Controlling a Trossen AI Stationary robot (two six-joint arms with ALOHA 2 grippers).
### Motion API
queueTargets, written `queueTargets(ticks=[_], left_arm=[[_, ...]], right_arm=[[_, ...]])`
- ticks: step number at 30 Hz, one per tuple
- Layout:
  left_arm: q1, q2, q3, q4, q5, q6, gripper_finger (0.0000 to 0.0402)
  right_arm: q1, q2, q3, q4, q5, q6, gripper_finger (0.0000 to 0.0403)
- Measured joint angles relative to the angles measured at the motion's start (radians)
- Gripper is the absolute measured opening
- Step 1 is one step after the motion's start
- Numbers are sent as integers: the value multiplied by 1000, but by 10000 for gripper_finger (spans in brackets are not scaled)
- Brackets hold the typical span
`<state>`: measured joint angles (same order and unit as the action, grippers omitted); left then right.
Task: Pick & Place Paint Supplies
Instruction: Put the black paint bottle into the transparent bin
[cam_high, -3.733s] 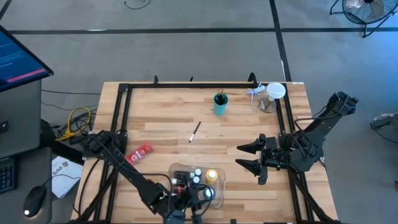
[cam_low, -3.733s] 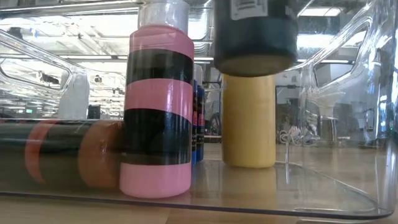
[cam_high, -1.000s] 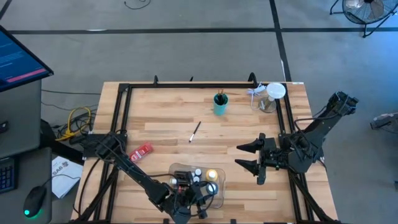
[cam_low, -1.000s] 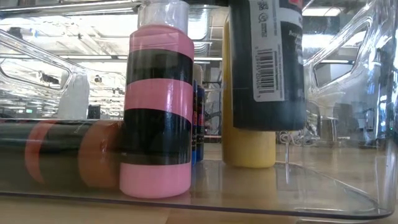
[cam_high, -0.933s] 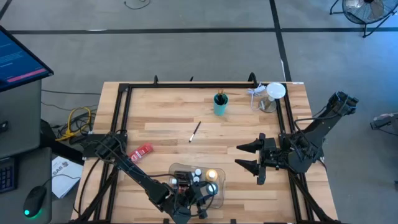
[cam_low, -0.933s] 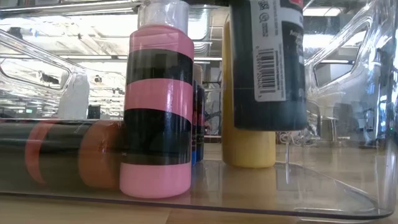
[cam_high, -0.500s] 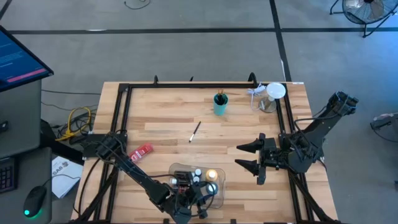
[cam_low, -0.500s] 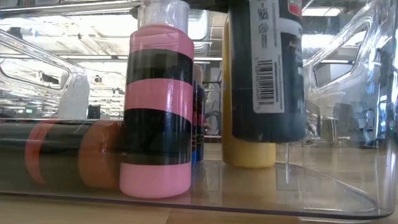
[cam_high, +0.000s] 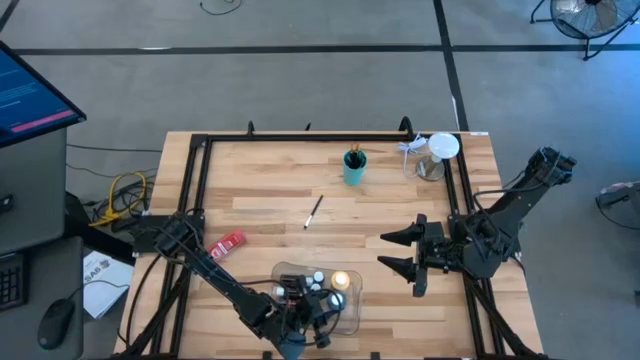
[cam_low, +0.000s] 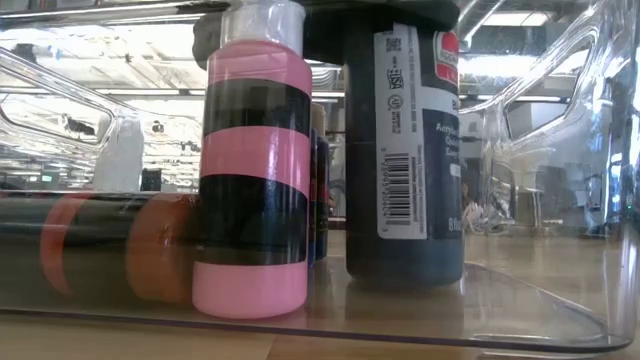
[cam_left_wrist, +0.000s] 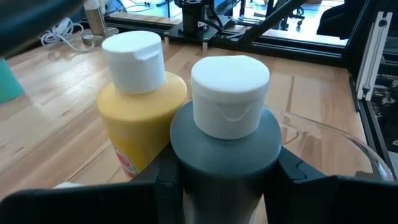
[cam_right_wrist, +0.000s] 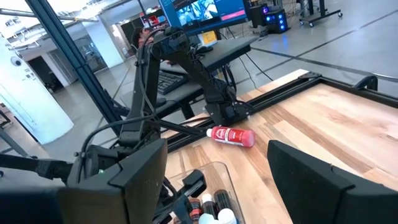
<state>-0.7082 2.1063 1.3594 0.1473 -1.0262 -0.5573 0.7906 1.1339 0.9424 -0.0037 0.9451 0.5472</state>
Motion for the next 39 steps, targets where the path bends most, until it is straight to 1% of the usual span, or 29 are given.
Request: queueTargets(ticks=[7, 13, 24, 33, 36, 39], left_arm=[[0, 0, 0, 12, 12, 3, 99], [0, 0, 0, 12, 12, 29, 109], [0, -1, 0, 13, 6, 30, 151], [-14, -10, 0, 21, 3, 50, 194], [-29, -30, 0, 21, -1, 58, 201], [-43, -59, 0, 20, -29, 83, 202]], right_arm=[[0, 0, 0, -5, 0, 0, 270], [0, 0, 0, -15, 0, 3, 270], [-1, 0, 0, -19, 0, 3, 270], [-1, 0, 0, -19, 0, 3, 270], [-1, 0, 0, -19, 0, 3, 270], [-1, 0, 0, -19, 0, 3, 270]])
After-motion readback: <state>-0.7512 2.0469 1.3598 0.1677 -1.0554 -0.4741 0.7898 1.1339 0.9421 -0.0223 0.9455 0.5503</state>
